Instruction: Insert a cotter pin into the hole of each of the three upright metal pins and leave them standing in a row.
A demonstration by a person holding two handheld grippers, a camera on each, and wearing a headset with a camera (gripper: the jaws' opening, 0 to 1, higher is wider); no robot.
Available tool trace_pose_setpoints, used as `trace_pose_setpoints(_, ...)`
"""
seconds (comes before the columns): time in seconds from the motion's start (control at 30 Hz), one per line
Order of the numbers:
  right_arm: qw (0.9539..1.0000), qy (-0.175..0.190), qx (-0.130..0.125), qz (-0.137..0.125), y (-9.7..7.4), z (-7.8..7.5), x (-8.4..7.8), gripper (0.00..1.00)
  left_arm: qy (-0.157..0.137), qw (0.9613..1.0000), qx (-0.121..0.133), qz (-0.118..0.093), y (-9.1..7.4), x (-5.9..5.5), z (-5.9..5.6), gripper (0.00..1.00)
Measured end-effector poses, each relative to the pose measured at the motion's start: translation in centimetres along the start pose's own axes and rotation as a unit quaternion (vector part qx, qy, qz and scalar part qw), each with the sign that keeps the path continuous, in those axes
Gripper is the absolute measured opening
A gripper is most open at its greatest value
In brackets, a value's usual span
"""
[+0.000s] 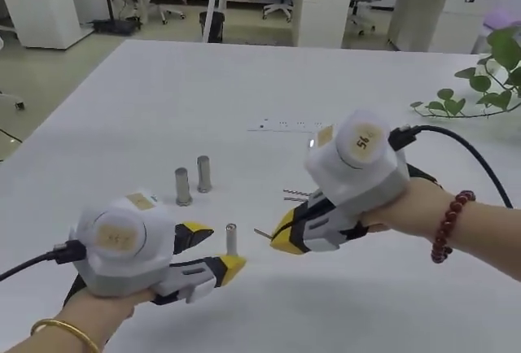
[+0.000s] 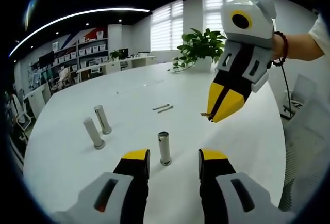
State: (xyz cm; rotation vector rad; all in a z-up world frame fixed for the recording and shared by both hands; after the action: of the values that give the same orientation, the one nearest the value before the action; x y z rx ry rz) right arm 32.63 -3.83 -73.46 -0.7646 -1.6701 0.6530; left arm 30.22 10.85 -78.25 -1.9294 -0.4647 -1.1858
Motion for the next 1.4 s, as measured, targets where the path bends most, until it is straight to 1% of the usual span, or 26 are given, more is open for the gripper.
trace_pose_setpoints(0.13, 1.0000, -0.001, 0.001, 0.009, 0.5, -0.4, 0.0, 0.03, -0.003, 1.0000, 0.004, 0.004, 0.5, -0.1, 0.4, 0.33)
trace_pose_setpoints(0.23, 0.9997, -0.007, 0.002, 0.022, 1.0, -0.7, -0.1, 0.03, -0.005, 0.9999, 0.008, 0.005, 0.9, -0.2, 0.6, 0.32)
trace_pose_setpoints(0.33, 0.9995, -0.007, 0.003, 0.029, 1.5, -1.0, -0.2, 0.03, -0.007, 0.9999, 0.009, 0.004, 1.2, -0.2, 0.8, 0.30)
trace_pose_setpoints(0.6, 0.9986, -0.015, 0.008, 0.051, 2.5, -1.6, -0.6, 0.03, -0.010, 0.9999, 0.010, 0.005, 2.1, -0.3, 1.1, 0.24)
trace_pose_setpoints(0.63, 0.9982, -0.018, 0.009, 0.057, 2.7, -1.7, -0.7, 0.03, -0.010, 0.9999, 0.010, 0.004, 2.1, -0.3, 1.1, 0.23)
trace_pose_setpoints(0.73, 0.9978, -0.021, 0.010, 0.062, 3.1, -1.9, -0.8, 0.03, -0.015, 0.9998, 0.010, 0.003, 2.3, -0.3, 1.1, 0.20)
trace_pose_setpoints(0.9, 0.9972, -0.025, 0.014, 0.069, 3.6, -2.1, -0.7, 0.03, -0.016, 0.9999, 0.007, 0.002, 2.5, -0.1, 1.0, 0.17)
trace_pose_setpoints(1.17, 0.9974, -0.022, 0.018, 0.067, 4.0, -2.6, -0.5, 0.03, -0.016, 0.9999, 0.005, 0.001, 2.5, 0.0, 1.1, 0.09)
trace_pose_setpoints(1.4, 0.9973, -0.027, 0.024, 0.065, 4.2, -2.5, 0.1, 0.03, -0.017, 0.9999, 0.004, -0.001, 2.5, 0.0, 1.3, 0.08)
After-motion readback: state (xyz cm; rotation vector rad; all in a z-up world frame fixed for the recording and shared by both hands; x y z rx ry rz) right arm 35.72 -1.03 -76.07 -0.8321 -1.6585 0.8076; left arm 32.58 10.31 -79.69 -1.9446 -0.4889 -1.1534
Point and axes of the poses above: the centre of the closed fingertips' face, and the gripper's own axes: y roughly forward along the fingers, z roughly to its left, x roughly out of its top, the point moved 8 cm from there along -y, roughly backward along the fingers, and after that the axes turned 14 degrees about -y, right-handed, at the moved point
